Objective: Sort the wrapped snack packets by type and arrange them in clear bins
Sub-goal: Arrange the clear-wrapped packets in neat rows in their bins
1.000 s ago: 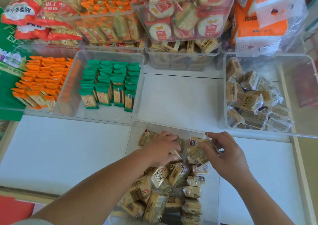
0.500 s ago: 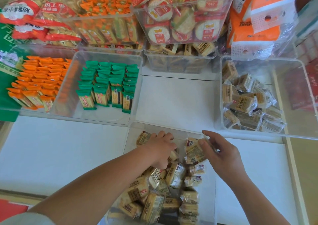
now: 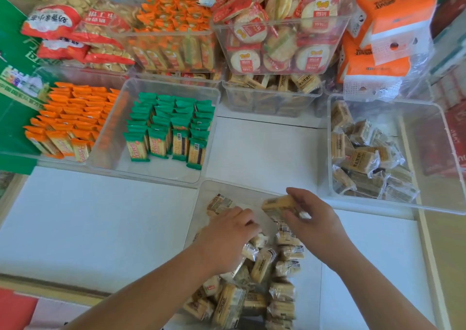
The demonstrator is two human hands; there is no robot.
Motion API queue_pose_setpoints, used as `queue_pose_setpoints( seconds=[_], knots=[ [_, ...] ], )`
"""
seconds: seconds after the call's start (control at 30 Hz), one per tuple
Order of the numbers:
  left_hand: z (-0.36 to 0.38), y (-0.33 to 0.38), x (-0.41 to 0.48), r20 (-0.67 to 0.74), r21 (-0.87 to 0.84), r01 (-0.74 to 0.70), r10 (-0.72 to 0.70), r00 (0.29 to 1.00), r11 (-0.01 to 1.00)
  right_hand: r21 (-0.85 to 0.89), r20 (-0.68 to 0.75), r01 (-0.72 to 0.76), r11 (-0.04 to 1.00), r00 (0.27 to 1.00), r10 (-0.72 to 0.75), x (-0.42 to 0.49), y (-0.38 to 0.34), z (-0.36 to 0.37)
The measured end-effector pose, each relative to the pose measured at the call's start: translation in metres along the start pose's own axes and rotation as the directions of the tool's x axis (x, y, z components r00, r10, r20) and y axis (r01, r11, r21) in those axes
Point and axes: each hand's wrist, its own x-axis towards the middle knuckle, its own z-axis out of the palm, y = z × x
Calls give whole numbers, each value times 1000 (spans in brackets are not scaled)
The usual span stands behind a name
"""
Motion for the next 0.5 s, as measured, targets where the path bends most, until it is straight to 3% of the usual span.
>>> queue_pose_setpoints(
  seconds=[0.1,0.23,0.37,0.5],
  knots=[
    [6,0,-12,-68,-7,14,-15,998,1000,-230,64,101,968,994,-88,12,-5,24],
    [14,-8,-9,-131,-34,20,-24,991,999,-527,148,224,820,974,-171,32,9,58],
    [19,-14,2,-104,-35,50,-53,993,998,-457,133,169,873,984,-121,38,21,60],
    [22,-14,15,-63,-19,87,-88,994,996,-361,0,193,912,978,-207,16,34,43]
  ],
)
